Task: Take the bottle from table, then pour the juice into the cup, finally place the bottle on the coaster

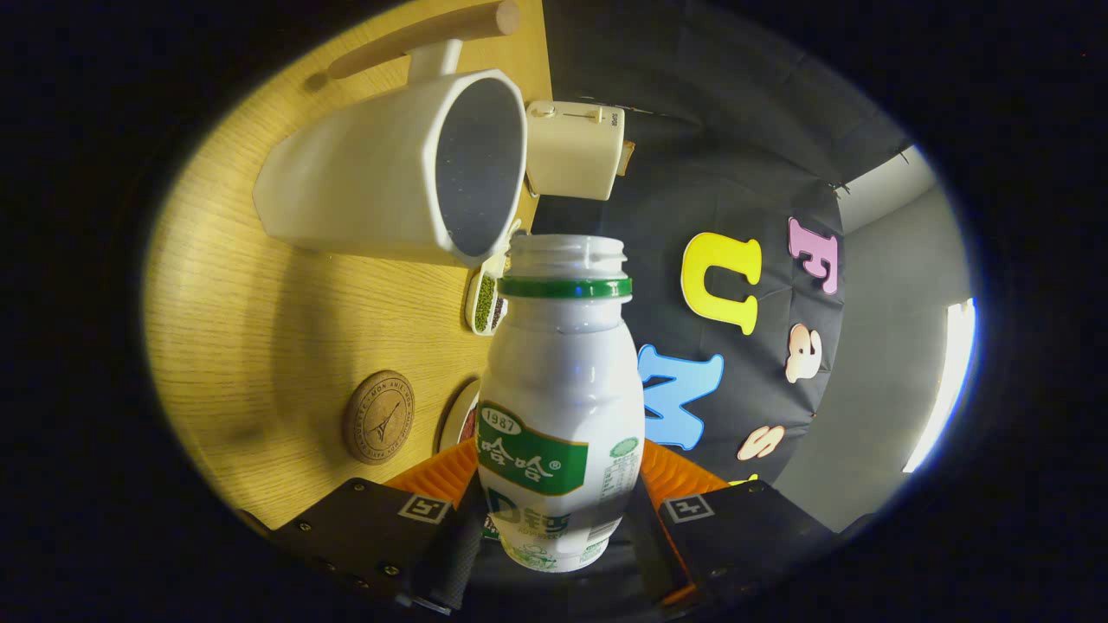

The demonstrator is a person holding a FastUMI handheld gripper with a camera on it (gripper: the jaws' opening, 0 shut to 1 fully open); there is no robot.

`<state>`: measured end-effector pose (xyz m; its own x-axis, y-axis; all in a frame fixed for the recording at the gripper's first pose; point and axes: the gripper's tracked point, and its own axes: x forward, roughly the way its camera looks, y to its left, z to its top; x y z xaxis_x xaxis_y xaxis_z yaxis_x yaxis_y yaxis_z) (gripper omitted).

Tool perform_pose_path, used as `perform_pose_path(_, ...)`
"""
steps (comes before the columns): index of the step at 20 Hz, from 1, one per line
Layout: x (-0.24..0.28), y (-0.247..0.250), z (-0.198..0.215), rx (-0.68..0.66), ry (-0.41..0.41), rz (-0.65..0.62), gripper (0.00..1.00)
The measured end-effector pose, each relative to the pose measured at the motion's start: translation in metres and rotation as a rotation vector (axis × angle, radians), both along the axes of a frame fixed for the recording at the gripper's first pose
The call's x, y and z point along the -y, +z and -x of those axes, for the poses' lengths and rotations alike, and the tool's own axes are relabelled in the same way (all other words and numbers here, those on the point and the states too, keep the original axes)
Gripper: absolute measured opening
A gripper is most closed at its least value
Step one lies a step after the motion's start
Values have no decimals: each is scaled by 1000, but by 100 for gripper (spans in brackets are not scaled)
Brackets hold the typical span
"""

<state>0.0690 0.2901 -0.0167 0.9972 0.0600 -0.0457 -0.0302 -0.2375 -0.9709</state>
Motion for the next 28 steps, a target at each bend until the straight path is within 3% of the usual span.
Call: perform_pose_path(28,-14,13,4,90,48,160,74)
